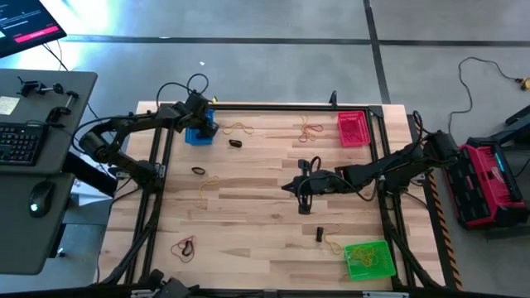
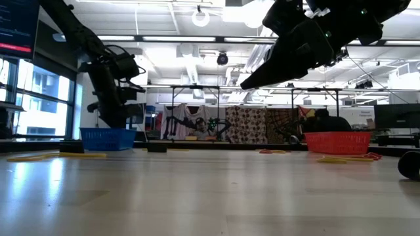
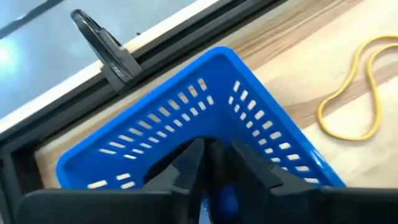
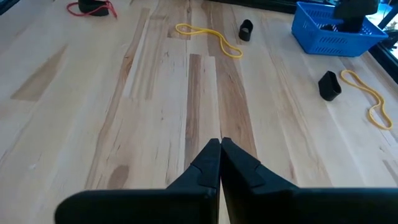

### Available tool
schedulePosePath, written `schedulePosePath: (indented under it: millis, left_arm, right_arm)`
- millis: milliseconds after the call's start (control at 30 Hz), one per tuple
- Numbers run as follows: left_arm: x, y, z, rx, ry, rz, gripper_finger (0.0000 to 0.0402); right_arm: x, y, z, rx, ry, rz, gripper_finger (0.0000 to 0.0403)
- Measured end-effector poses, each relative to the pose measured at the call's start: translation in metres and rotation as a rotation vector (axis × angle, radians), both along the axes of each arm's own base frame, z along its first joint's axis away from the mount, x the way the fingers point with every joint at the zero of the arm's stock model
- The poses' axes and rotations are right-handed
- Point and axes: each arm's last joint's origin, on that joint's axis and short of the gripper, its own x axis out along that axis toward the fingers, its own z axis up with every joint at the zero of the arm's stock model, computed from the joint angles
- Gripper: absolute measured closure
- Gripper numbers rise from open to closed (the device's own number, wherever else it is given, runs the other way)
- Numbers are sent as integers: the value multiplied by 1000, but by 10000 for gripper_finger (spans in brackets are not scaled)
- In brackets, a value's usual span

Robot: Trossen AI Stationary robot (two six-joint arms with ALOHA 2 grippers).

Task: Sort rubber bands into baskets
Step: Put the black rubber band into the blue bin, then put the red rubber band into the red bin

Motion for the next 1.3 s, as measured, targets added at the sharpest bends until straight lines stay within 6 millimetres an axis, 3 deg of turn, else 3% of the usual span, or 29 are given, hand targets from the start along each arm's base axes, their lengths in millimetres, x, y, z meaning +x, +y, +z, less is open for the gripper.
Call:
schedulePosePath:
  millis: [300,600,833,1000,1300]
  left_arm:
    - [-1,0,0,4,31,-30,282]
    - [-3,-4,14,48,12,-37,287]
    - [-3,-14,22,84,104,-136,288]
    - [3,-26,36,163,115,-174,294]
    - [22,-62,64,289,-42,-305,335]
  right_arm:
    - [0,0,0,17,-1,-10,403]
    - [0,-2,0,18,-14,-92,403]
    - [0,-5,1,-3,-24,-127,402]
    - [0,-22,-1,2,-14,-282,402]
    - [-6,-55,-11,42,72,-491,402]
